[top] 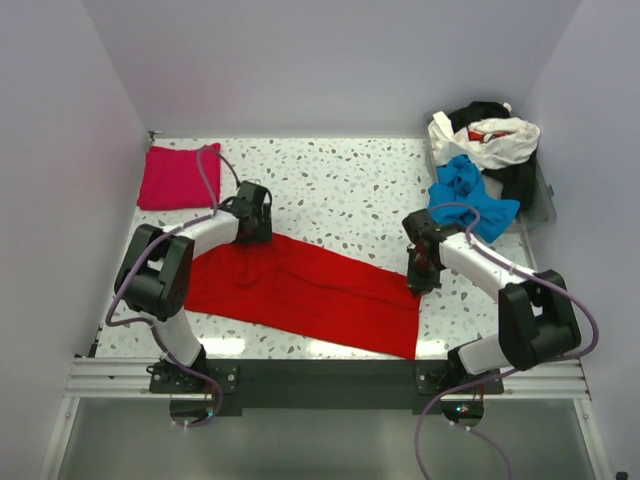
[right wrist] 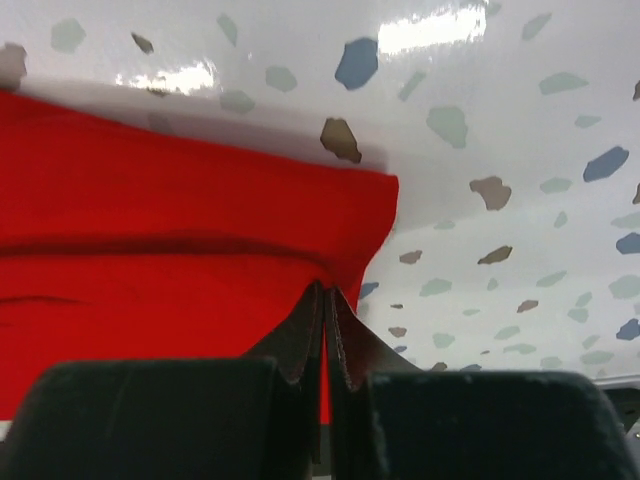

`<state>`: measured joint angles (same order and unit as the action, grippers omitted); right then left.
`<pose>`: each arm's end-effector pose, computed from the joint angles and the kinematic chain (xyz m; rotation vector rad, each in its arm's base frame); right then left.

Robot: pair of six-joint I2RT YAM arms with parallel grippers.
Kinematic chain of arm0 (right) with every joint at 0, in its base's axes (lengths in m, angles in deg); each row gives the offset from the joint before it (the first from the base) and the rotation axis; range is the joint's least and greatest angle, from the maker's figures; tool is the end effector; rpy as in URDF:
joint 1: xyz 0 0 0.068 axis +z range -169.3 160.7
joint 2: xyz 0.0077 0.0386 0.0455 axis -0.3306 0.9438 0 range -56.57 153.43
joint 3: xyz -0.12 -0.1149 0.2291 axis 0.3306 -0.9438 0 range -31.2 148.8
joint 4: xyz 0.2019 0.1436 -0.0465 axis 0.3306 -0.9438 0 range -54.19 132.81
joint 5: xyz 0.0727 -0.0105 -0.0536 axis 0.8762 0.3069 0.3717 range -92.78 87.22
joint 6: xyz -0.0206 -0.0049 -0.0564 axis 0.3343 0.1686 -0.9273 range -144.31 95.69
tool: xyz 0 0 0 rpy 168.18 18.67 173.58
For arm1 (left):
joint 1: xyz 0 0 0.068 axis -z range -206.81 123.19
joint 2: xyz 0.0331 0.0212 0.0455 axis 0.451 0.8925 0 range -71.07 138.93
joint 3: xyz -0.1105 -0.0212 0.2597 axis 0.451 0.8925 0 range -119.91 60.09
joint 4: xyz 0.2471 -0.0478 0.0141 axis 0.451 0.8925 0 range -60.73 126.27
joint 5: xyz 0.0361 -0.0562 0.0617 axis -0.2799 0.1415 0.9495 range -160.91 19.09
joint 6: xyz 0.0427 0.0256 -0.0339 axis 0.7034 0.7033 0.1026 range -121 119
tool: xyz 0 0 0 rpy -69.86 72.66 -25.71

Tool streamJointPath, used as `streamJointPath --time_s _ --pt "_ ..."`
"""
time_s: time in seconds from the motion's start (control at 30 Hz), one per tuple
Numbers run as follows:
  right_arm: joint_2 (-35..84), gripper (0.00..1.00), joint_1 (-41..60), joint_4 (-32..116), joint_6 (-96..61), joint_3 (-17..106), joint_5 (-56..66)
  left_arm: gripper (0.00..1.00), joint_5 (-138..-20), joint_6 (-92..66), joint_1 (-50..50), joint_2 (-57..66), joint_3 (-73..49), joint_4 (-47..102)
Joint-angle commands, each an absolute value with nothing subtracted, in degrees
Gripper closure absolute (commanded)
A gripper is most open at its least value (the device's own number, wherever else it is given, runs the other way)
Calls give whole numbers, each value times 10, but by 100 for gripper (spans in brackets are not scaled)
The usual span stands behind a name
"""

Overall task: Fold and stack the t-shirts
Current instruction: Fold the tshirt

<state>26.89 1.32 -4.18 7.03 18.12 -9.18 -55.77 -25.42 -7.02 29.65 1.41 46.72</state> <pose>0.2219 0.0782 0.1871 0.2886 2.9393 -0.0481 0.3287 -0.1059 0.1696 -0.1956 2.5463 0.0523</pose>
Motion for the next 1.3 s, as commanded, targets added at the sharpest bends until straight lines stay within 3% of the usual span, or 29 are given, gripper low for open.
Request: streamJointPath --time_s 0.0,0.47,0.63,0.83,0.93,1.27 --pt "235 100 15 -99 58 170 -61 29 -554 -239 -79 321 -9 458" --pt "199 98 64 -156 85 146 -50 29 -539 -213 -84 343 -28 475" --pt "187 87 100 -174 104 135 -50 29 -539 -211 -85 343 -34 479" --pt "151 60 122 -213 120 136 -68 29 -542 -209 -85 338 -37 483" --pt "135 52 122 -215 130 162 -82 29 -546 -209 -85 328 -41 481" --pt "217 49 122 -106 123 226 -71 29 -559 -204 -85 306 -68 489"
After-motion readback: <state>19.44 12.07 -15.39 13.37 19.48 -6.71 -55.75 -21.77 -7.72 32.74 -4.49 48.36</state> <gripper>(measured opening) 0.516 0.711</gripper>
